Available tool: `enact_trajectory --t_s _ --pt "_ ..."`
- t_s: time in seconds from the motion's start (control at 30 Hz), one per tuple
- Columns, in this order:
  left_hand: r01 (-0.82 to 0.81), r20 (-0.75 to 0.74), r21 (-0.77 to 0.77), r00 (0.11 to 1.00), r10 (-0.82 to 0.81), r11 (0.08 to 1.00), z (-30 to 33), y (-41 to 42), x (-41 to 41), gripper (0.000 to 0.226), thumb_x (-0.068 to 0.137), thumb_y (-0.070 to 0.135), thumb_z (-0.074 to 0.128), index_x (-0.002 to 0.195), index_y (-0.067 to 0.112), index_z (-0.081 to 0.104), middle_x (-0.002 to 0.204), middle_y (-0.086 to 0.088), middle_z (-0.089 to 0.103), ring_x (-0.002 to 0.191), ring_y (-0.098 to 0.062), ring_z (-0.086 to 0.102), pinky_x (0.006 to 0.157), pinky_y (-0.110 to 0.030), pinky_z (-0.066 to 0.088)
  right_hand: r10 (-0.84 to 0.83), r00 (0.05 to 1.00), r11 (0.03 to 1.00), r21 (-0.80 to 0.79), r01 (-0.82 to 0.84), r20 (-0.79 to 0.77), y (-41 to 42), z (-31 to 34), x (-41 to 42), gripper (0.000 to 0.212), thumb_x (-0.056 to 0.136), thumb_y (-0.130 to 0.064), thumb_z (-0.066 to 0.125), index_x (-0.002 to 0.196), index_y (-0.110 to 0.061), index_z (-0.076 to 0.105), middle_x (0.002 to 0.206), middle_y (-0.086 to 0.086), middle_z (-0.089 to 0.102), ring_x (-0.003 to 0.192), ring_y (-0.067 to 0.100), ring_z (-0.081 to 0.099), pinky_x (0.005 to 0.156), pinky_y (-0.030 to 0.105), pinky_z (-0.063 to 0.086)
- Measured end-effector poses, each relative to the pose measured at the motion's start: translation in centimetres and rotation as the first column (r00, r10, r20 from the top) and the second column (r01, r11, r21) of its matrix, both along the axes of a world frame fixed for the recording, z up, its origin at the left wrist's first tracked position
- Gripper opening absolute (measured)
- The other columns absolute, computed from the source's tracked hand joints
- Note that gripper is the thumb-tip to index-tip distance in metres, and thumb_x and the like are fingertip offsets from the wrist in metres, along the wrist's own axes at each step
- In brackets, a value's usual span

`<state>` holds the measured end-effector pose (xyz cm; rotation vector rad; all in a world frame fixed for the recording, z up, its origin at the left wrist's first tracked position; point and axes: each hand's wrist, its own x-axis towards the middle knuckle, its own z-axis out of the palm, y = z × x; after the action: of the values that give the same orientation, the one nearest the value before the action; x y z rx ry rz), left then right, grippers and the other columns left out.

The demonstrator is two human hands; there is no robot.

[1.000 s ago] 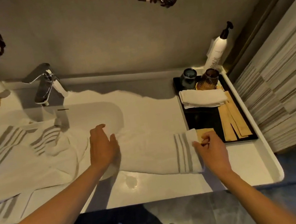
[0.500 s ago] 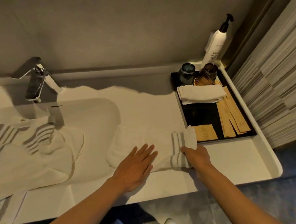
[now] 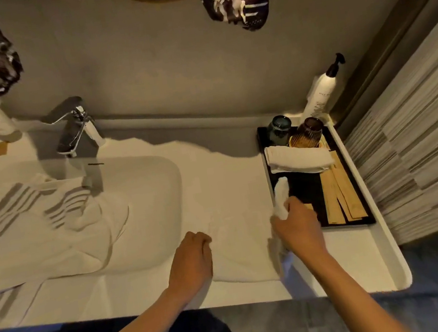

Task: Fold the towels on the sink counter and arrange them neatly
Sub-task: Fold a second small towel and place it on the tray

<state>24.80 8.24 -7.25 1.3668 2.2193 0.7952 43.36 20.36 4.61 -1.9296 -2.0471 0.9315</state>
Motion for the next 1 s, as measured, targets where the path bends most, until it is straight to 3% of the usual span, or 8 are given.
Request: enact_trajectory --t_s 0.1,0.2,0.33,0.43,0.6,0.77,0.9,1.0 --pt "-0.11 0.42 -0.127 0.894 0.154 0.986 1.4 1.1 -0.9 0.023 0.102 0.021 0.045 0.092 0.021 0.066 0.089 0.005 0.069 0.084 -0.016 0.064 0.07 -0.02 0.045 0.179 0.984 0.966 -0.187 -0.178 -0.012 -3.2 -2.7 -4.3 0.054 0.084 -0.065 0.051 0.098 -0.013 0.06 0.092 0.005 0.068 0.086 0.025 0.065 0.068 0.032 0.047" --pt "-0.125 0.508 -0.128 0.844 0.173 0.984 2.0 0.9 -1.2 0.02 0.103 0.027 0.045 0.099 0.021 0.063 0.089 0.005 0.07 0.082 -0.015 0.066 0.074 -0.028 0.05 0.129 0.975 0.981 -0.117 -0.152 -0.18 -4.2 -4.0 -3.8 0.041 0.096 -0.049 0.047 0.071 -0.017 0.057 0.07 0.0 0.062 0.068 0.016 0.06 0.065 0.036 0.049" --pt "0.212 -0.056 0.099 0.977 -0.208 0.972 0.5 -0.6 0.0 0.036 0.103 0.034 0.04 0.133 0.018 0.053 0.129 0.003 0.055 0.113 -0.013 0.055 0.096 -0.027 0.044 0.248 0.964 0.916 0.348 -0.199 -0.1 -3.8 -7.3 -1.2 0.025 0.099 -0.02 0.042 0.102 -0.012 0.065 0.105 0.009 0.068 0.099 0.027 0.064 0.085 0.039 0.053" --pt "0.547 -0.302 0.046 0.805 -0.51 0.836 -1.4 -0.6 0.9 0.048 0.104 0.034 0.034 0.148 0.016 0.042 0.155 -0.004 0.038 0.142 -0.018 0.036 0.119 -0.04 0.029 0.419 0.875 0.83 0.289 -0.478 0.244 -4.4 -11.4 -1.3 0.048 0.103 -0.032 0.032 0.145 -0.012 0.044 0.153 0.008 0.037 0.143 0.032 0.033 0.116 0.047 0.027" --pt "0.602 -0.446 -0.12 0.678 -0.585 0.789 -3.2 -1.3 0.2 0.058 0.105 0.039 0.025 0.157 0.014 0.019 0.164 -0.004 0.016 0.152 -0.017 0.009 0.123 -0.047 0.012 0.481 0.787 0.782 0.216 -0.584 0.387 -5.0 -13.6 -0.6 0.059 0.104 -0.044 0.016 0.156 -0.017 0.013 0.163 0.004 0.003 0.151 0.025 0.0 0.12 0.047 0.006" --pt "0.657 -0.496 -0.088 0.623 -0.605 0.749 -1.8 -0.7 0.5 0.058 0.096 0.029 0.048 0.151 0.02 0.036 0.159 -0.006 0.033 0.147 -0.026 0.028 0.12 -0.048 0.021 0.2 0.962 0.937 0.253 -0.243 0.184 -5.1 -10.4 1.6 0.046 0.096 -0.042 0.046 0.135 -0.017 0.051 0.137 0.004 0.053 0.125 0.022 0.049 0.101 0.039 0.044" --pt "0.679 -0.444 -0.026 0.65 -0.617 0.734 -0.4 -0.7 1.5 0.038 0.09 0.023 0.048 0.124 0.02 0.063 0.126 0.001 0.062 0.106 -0.021 0.059 0.084 -0.034 0.049 -0.197 0.979 0.97 -0.155 0.186 -0.057 -4.7 -8.5 1.4 0.052 0.088 -0.043 0.061 0.129 -0.013 0.048 0.119 0.004 0.059 0.11 0.026 0.058 0.081 0.031 0.046" --pt "0.585 -0.169 -0.039 0.796 -0.582 0.81 0.2 -0.2 1.8 0.039 0.1 0.025 0.038 0.129 0.018 0.063 0.129 0.001 0.061 0.111 -0.019 0.057 0.092 -0.031 0.046 -0.305 0.924 0.923 -0.311 0.227 -0.23 -3.4 -7.2 0.0 0.025 0.085 -0.021 0.065 0.108 -0.012 0.058 0.101 0.004 0.064 0.085 0.018 0.063 0.054 0.02 0.04"
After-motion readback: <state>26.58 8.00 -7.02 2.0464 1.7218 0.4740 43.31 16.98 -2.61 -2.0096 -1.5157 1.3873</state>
